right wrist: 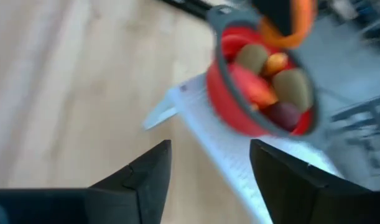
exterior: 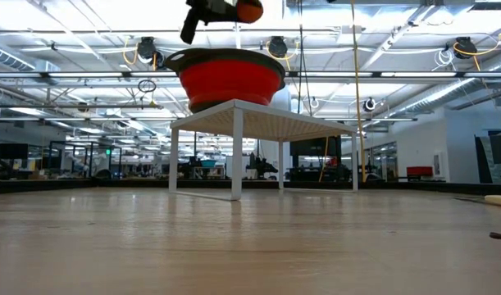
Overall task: Pick & Place Fruit
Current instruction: Put the orange into the red strainer bowl on the shelf
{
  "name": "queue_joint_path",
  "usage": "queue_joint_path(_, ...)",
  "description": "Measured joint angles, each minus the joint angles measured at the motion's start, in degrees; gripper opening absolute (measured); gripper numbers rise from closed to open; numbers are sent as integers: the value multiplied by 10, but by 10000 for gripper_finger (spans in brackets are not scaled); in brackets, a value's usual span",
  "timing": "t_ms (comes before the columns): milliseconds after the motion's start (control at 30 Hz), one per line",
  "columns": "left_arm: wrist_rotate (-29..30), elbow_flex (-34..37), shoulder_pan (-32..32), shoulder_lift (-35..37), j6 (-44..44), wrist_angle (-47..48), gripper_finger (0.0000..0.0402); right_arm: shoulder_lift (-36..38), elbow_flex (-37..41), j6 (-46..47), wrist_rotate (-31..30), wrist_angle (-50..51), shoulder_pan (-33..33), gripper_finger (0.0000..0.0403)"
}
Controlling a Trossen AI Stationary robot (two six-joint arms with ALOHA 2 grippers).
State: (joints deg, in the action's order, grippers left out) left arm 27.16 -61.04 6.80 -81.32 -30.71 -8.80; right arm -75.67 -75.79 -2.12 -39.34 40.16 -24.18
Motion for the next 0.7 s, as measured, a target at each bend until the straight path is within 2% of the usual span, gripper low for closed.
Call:
queue_joint_path(133, 6, 0, -28, 0, 23, 1, 97, 42, 0, 44, 78, 53, 1, 181)
queue_joint_path(300, 43, 0, -47, 0, 82, 15, 97, 87, 0, 51, 125, 81, 1, 130)
queue_joint_path(567, 105, 0, -49, 0, 157, 97, 97, 137, 0, 37, 173, 99, 1, 47)
queue_joint_path(700, 116, -31, -48, 0, 162, 187, 97, 145, 0, 24, 172, 99, 1, 17)
